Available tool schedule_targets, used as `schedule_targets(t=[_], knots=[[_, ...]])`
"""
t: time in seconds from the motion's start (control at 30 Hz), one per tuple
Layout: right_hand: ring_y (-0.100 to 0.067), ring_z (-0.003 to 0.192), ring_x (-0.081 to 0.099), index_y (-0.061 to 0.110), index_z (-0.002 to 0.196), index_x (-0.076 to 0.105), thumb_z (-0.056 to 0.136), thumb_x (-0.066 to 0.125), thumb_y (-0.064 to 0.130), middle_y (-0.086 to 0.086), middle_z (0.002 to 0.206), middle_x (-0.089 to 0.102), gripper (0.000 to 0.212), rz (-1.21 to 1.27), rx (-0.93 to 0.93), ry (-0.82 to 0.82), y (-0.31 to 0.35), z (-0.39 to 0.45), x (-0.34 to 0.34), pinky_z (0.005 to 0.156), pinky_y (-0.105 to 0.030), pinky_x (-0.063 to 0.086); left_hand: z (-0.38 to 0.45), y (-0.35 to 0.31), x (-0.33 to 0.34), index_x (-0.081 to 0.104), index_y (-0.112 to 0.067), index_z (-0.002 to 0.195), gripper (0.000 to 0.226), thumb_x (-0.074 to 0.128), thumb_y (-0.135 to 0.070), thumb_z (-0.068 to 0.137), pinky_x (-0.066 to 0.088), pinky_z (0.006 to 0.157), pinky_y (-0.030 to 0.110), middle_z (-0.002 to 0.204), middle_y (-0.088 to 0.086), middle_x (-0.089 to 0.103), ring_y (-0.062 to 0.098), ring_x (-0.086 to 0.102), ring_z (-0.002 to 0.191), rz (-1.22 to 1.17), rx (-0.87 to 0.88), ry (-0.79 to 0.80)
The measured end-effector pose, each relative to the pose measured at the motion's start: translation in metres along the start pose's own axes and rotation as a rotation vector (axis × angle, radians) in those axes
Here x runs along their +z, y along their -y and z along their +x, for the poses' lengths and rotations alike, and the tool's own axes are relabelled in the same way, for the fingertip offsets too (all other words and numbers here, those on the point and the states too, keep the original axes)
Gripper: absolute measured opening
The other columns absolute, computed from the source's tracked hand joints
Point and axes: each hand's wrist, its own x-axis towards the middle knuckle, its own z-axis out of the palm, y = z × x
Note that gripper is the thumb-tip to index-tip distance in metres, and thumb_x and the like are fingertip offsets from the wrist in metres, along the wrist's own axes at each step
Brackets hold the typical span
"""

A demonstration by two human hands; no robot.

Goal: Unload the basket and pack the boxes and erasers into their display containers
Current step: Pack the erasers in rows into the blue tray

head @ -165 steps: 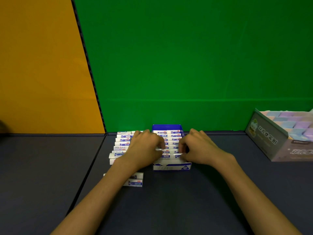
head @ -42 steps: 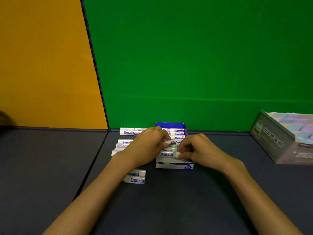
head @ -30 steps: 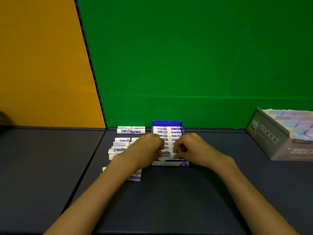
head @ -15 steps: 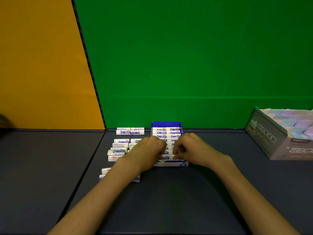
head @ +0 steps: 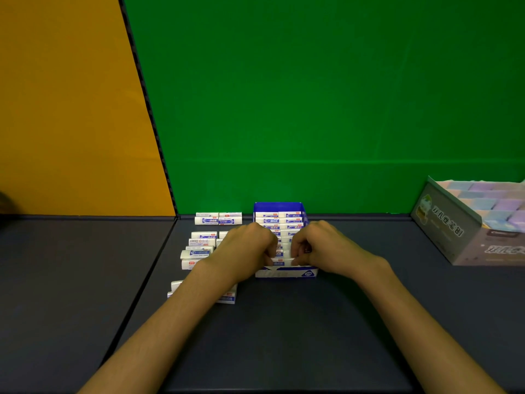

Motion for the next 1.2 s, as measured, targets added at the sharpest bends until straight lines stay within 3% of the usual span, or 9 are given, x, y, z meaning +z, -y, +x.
schedule_targets(t=[0.17, 0.37, 0.47, 0.63, 1.0, 1.2], knots=[[0.006, 0.073, 0.060, 0.028, 0.086, 0.074, 0.078, 0.084, 0.032, 0.018, 0.078, 0.066, 0.013, 0.050, 0.006, -0.007, -0.002, 0.000, -0.005, 0.062, -0.011, 0.043, 0.002, 0.003, -0.004, 0.072, -0.024, 0.105, 0.020, 0.074, -0.033, 0.087, 0.052, 0.085, 0.036, 0.107, -0.001, 0.069, 0.019, 0.062, 0.101, -0.040, 0.024, -0.008], [0.002, 0.079, 0.062, 0.028, 0.092, 0.076, 0.088, 0.073, 0.037, 0.017, 0.085, 0.071, 0.011, 0.116, -0.052, -0.154, 0.014, 0.010, -0.010, 0.069, -0.023, 0.050, -0.004, 0.038, -0.019, 0.067, -0.031, 0.114, 0.029, 0.060, -0.051, 0.093, 0.050, 0.087, 0.038, 0.113, -0.007, 0.066, 0.017, 0.056, 0.106, -0.001, -0.047, -0.207], [0.000, 0.090, 0.062, 0.027, 0.101, 0.074, 0.091, 0.069, 0.039, 0.016, 0.099, 0.071, 0.016, 0.086, -0.057, -0.193, 0.023, 0.019, -0.012, 0.082, -0.031, 0.053, -0.011, 0.066, -0.019, 0.064, -0.030, 0.120, 0.034, 0.059, -0.050, 0.094, 0.051, 0.091, 0.041, 0.120, -0.005, 0.065, 0.019, 0.057, 0.112, 0.027, -0.149, -0.209], [-0.008, 0.102, 0.058, 0.027, 0.112, 0.070, 0.095, 0.063, 0.037, 0.010, 0.112, 0.068, 0.021, -0.003, -0.079, -0.221, 0.042, 0.042, -0.008, 0.089, -0.034, 0.048, -0.022, 0.104, -0.016, 0.061, -0.027, 0.125, 0.035, 0.058, -0.045, 0.096, 0.051, 0.091, 0.040, 0.124, -0.001, 0.063, 0.022, 0.055, 0.117, 0.032, -0.275, -0.178], [-0.017, 0.105, 0.055, 0.024, 0.114, 0.070, 0.097, 0.060, 0.032, 0.005, 0.108, 0.068, 0.021, -0.127, -0.082, -0.188, 0.063, 0.101, 0.016, 0.091, -0.039, 0.047, -0.021, 0.149, 0.005, 0.063, -0.024, 0.124, 0.029, 0.057, -0.034, 0.098, 0.047, 0.087, 0.038, 0.115, 0.000, 0.062, 0.023, 0.055, 0.111, 0.011, -0.323, -0.161], [-0.019, 0.108, 0.054, 0.023, 0.117, 0.068, 0.097, 0.060, 0.033, 0.003, 0.113, 0.067, 0.024, -0.197, -0.089, -0.144, 0.069, 0.123, 0.025, 0.093, -0.039, 0.044, -0.010, 0.149, 0.009, 0.062, -0.029, 0.124, 0.036, 0.066, -0.043, 0.092, 0.043, 0.090, 0.038, 0.112, 0.000, 0.060, 0.023, 0.053, 0.113, 0.041, -0.314, -0.156]])
